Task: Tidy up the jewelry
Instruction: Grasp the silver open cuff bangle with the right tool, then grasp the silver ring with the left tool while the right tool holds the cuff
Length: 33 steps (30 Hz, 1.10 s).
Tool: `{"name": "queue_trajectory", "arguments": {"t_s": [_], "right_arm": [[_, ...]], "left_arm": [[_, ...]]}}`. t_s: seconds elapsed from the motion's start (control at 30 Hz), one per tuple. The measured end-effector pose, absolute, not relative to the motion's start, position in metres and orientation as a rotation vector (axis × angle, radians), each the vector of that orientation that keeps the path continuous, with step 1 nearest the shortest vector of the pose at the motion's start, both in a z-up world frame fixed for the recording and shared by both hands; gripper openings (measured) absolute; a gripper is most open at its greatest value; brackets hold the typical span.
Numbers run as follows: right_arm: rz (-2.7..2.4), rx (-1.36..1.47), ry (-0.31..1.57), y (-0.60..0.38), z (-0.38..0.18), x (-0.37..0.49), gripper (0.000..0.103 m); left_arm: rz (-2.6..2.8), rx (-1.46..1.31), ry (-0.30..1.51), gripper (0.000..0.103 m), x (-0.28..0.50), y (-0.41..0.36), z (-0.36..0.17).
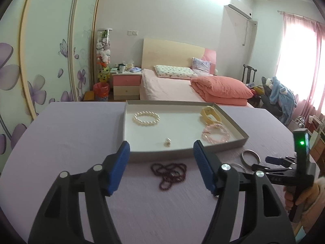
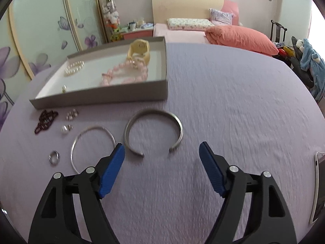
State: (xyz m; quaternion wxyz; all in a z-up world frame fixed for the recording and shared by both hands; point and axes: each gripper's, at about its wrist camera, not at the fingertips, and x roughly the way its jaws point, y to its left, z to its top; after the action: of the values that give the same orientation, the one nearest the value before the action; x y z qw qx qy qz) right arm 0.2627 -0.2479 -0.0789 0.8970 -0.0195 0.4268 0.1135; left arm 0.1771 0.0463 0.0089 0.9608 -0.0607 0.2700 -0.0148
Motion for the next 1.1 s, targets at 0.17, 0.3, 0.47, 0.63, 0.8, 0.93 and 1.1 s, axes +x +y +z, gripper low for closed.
{"name": "queue_trajectory", "arguments": {"t_s": [0.17, 0.3, 0.47, 0.63, 0.8, 0.93, 1.1], "right_arm": [[0.241, -0.084, 0.908, -0.238, -0.084, 0.265, 0.080], [0.245, -0.096, 0.909, -0.236, -0.086, 0.271, 0.080], [0.261, -0.104, 0.906, -0.235, -0.086, 0.282, 0.080], [0.285, -0.115, 0.901, -0.233, -0.086, 0.285, 0.068], [0.292, -0.109, 0.894, -0.238, -0.085, 0.280, 0.067], [0.274, -0.059, 0.892, -0.249, -0.083, 0.271, 0.067], [0.257, 0.012, 0.864, -0.264, -0.075, 0.261, 0.067]], "left_arm": [[-0.053, -0.119, 0.557, 0.064, 0.172, 0.039, 0.006], [-0.063, -0.119, 0.563, 0.065, 0.168, 0.034, 0.002], [-0.076, -0.117, 0.573, 0.065, 0.166, 0.030, -0.001], [-0.089, -0.113, 0.583, 0.065, 0.164, 0.026, -0.004], [-0.107, -0.107, 0.603, 0.065, 0.167, 0.019, -0.010], [-0.134, -0.099, 0.629, 0.067, 0.168, 0.010, -0.017], [-0.176, -0.064, 0.678, 0.070, 0.169, -0.012, -0.033]]}}
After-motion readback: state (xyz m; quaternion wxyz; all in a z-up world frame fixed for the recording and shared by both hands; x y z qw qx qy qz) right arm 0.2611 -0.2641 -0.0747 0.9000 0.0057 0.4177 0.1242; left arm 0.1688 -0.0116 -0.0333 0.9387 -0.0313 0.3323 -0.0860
